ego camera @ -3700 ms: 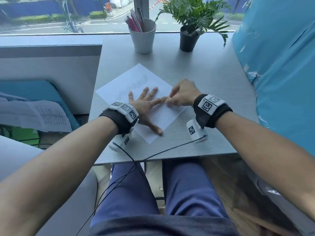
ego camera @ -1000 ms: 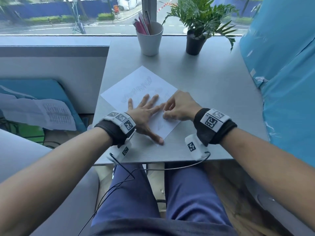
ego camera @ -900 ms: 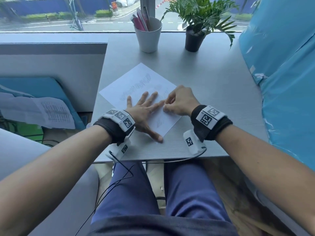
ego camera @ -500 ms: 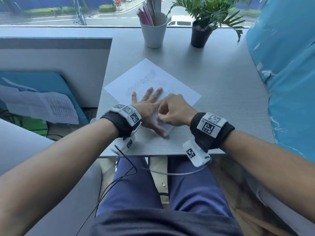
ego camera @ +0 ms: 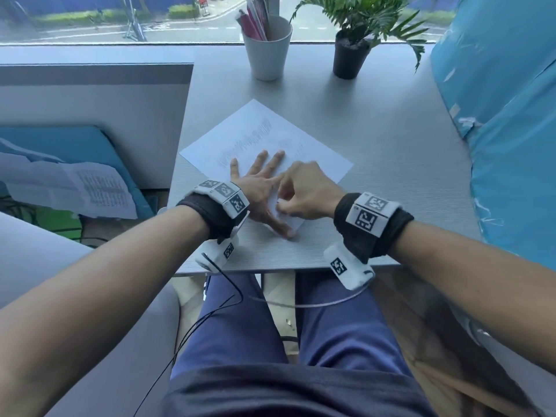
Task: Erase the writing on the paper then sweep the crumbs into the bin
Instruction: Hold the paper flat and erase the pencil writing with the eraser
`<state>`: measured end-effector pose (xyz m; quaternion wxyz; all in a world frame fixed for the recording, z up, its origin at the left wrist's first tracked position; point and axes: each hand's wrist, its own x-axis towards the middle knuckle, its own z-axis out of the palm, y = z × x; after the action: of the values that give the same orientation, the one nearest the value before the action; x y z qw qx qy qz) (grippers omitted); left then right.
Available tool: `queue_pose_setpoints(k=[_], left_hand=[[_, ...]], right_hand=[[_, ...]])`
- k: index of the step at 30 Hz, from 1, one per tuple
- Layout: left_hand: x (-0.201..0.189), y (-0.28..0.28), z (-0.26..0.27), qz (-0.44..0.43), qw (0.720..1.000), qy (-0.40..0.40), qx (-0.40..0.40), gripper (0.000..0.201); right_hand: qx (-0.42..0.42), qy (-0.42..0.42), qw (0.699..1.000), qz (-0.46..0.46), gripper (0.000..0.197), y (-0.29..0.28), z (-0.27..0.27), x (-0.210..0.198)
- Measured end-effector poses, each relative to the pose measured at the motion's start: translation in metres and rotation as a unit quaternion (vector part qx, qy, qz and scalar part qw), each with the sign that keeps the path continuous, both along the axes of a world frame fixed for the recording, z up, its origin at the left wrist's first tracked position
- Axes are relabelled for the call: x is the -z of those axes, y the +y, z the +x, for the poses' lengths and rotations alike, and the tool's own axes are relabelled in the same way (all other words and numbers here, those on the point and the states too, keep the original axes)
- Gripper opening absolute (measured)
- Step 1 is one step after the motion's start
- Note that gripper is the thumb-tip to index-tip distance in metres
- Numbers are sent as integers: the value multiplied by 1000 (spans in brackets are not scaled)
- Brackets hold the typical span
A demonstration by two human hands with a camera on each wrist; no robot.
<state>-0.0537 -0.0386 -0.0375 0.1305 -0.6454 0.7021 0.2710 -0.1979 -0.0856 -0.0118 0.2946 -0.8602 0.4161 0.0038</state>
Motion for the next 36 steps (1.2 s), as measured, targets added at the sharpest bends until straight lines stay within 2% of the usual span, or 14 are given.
queue_pose_setpoints(k=[4, 8, 11, 13, 15, 17, 19, 20, 23, 27, 28, 31, 34, 36], left_hand=[[-1, -1, -1, -4, 1000, -8, -2, 148], [0, 0, -1, 0, 1000, -2, -4, 146], [-1, 0, -2, -4, 1000, -2, -4, 148], [-2, 2, -1, 0, 1000, -1, -8, 148], [0, 0, -1, 3, 1000, 0, -6, 147], [1, -1, -2, -1, 1000, -3, -2, 149], [1, 0, -2, -3, 1000, -10, -5, 150], [1, 0, -1, 0, 1000, -10, -6, 150], [2, -1, -2, 4, 1000, -2, -6, 149], [-1, 0, -4, 0, 1000, -11, -13, 148], [-1, 1, -4, 0, 1000, -8, -15, 148], [1, 0, -2, 0, 1000, 1, -13, 148], [0, -1, -4, -2, 1000, -9, -10, 150], [0, 0, -5, 2, 1000, -12, -14, 149]], right_hand=[[89, -29, 995, -19, 5, -21, -7, -3], [-18, 10, 1000, -3, 6, -2, -1, -4], [57, -4, 998, -22, 4, -21, -4, -9], [29, 13, 999, -28, 20, -12, 0, -7], [-30, 34, 999, -5, 13, 0, 3, -4], [10, 30, 999, -9, 4, -14, -1, -8], [58, 10, 998, -32, 5, -26, -3, -12], [50, 10, 998, -27, 3, -20, -2, -11], [-46, 38, 998, 7, 5, 6, -1, -6], [68, 6, 997, -17, 11, -27, -6, -13], [63, 8, 998, -18, 11, -23, -6, -12], [-25, 29, 999, 2, 9, 3, -3, -5], [63, 4, 998, -14, 6, -19, -4, -10], [66, -3, 998, -23, 6, -17, -4, -9]])
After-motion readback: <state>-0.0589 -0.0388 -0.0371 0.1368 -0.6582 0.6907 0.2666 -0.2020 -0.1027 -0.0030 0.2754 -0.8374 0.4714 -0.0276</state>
